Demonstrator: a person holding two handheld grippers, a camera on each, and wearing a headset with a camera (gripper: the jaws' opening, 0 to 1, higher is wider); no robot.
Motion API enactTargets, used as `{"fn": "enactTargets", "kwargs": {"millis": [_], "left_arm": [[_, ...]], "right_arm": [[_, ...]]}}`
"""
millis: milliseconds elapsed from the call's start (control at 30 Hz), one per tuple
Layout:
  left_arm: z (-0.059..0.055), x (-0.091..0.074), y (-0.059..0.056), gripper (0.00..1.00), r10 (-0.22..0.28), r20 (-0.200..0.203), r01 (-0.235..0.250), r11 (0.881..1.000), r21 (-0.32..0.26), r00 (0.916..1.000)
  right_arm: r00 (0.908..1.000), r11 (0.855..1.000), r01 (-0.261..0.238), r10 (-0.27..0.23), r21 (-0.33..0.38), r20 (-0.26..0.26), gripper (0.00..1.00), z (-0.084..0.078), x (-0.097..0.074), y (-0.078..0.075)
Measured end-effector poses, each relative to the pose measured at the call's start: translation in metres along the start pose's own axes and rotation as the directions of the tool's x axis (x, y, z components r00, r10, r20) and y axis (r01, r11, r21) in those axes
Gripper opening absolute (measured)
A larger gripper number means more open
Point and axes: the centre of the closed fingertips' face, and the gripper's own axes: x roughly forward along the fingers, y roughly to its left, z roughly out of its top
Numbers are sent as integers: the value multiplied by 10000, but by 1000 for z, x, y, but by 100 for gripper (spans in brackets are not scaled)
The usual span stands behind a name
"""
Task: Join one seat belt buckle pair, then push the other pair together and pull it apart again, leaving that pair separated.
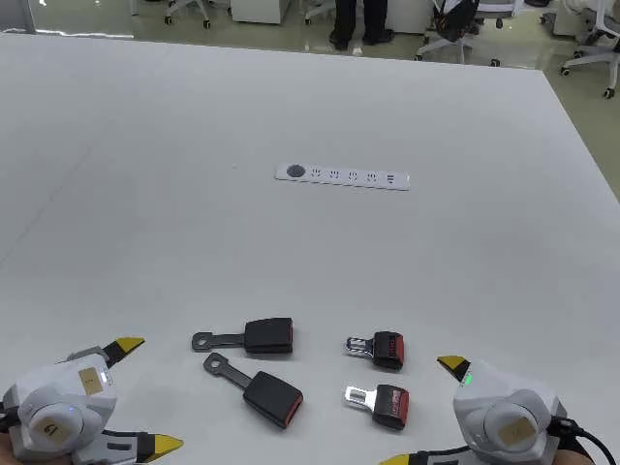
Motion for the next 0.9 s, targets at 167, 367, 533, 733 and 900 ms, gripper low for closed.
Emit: {"fn": "enactTargets", "kwargs": {"millis": [167,367,533,733,900], "left_arm": [[-1,0,2,85,84,-39,-84,10000,32,10000],[-3,-1,2,85,129,-77,-128,9999,117,9999],[0,-2,2,85,147,14,-147,9998,144,9999],[2,-4,9,85,343,176,-339,9992,-231,9993],[2,-4,10,84,451,166,-448,9989,-162,9988]], "right_arm": [[9999,9999,129,-129,-83,18,96,-1,0,0],[9995,9995,311,-310,-69,45,95,-2,-4,-2],[9991,9991,412,-412,-49,34,95,-2,-7,-3],[9993,9993,379,-378,-57,29,94,-2,-7,-2],[9994,9992,358,-359,-153,-15,93,-3,-7,-1]]}}
